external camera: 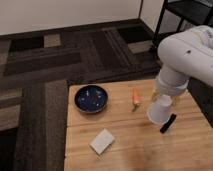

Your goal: Place the ceramic cup over the eraser

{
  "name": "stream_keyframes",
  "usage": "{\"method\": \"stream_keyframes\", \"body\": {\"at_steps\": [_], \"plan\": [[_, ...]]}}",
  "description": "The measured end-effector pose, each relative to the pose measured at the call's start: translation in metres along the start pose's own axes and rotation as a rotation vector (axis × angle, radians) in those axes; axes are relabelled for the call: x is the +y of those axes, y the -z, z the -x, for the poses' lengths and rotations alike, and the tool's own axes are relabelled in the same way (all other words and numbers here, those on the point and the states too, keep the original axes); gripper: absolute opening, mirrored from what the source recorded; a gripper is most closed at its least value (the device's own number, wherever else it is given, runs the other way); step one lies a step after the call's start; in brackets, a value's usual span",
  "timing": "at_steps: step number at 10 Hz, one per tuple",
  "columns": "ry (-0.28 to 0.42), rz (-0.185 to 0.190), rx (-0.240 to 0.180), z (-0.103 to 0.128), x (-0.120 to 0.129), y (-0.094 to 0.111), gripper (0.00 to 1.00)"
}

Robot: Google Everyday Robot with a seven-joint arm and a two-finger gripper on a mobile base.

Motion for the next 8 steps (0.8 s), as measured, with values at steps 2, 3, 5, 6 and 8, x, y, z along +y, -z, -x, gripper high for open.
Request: {"method": "stream_keyframes", "body": {"at_steps": [2,3,5,6,8], "plan": [[-0.032,-0.008,-0.011,0.009,-0.015,0.004,0.00],[-0.051,-0.008,-0.007,0.011,-0.026,0.002,0.00],[-0.076,0.004,-0.002,0.013,-0.037,-0.006,0.00],[-0.087,0.008,0.001,0.013,-0.044,-0.011,0.00],[-0.095,0.023,0.008,0.011,-0.051,-0.021,0.00]]}}
